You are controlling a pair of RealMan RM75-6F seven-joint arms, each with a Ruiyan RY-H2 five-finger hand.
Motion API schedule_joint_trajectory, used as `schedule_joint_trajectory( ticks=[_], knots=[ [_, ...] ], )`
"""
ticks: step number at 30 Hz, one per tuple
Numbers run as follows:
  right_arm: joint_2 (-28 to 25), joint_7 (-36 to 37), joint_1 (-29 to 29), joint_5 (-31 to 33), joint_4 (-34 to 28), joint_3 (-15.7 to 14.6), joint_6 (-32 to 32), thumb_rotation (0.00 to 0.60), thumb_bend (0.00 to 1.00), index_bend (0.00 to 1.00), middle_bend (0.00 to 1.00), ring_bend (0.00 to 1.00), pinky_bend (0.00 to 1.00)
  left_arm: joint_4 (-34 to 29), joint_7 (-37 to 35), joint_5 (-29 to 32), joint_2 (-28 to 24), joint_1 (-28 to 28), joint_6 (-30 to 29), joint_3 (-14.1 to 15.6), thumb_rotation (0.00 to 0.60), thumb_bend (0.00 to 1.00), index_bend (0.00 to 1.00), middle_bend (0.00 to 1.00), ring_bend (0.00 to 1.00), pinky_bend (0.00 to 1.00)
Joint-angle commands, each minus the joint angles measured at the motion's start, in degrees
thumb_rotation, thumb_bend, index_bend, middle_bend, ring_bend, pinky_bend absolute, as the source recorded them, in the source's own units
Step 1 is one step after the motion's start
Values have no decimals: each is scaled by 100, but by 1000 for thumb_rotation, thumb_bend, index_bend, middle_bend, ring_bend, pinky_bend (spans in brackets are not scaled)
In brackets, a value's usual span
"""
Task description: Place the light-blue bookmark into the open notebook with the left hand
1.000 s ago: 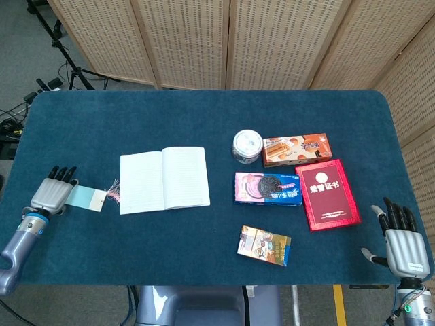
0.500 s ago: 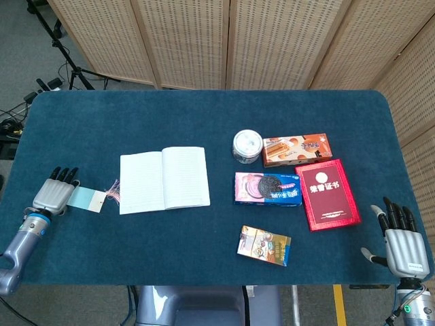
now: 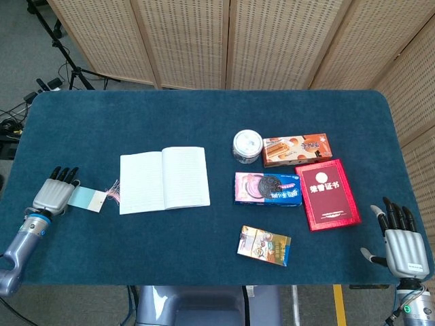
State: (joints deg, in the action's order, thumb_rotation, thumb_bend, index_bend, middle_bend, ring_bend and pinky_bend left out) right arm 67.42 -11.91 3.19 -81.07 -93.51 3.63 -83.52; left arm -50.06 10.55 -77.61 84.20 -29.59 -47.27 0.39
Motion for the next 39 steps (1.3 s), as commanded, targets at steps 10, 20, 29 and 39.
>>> schedule_joint_trajectory(
  ticks=[10, 20, 29, 39],
  knots=[
    [-13, 13, -3, 6, -9, 3, 4, 600, 105, 122, 0, 0, 0, -176, -77, -26, -137, -1, -186, -84, 600, 312, 384, 0, 0, 0],
    [-25, 44, -6, 8, -13, 7, 4, 600, 105, 122, 0, 0, 0, -667, -175, -160, -580, -99, -594, -277, 600, 307, 384, 0, 0, 0],
    [-47, 112, -6, 63, 9, 40, 17, 600, 105, 122, 0, 0, 0, -302, -439, -944, -444, -336, -1193, -135, 600, 299, 385, 0, 0, 0],
    [-27, 155, 61, 295, 112, 127, 195, 600, 105, 122, 0, 0, 0, 207, -743, -1475, -208, -675, -1338, 37, 600, 297, 385, 0, 0, 0]
  ],
)
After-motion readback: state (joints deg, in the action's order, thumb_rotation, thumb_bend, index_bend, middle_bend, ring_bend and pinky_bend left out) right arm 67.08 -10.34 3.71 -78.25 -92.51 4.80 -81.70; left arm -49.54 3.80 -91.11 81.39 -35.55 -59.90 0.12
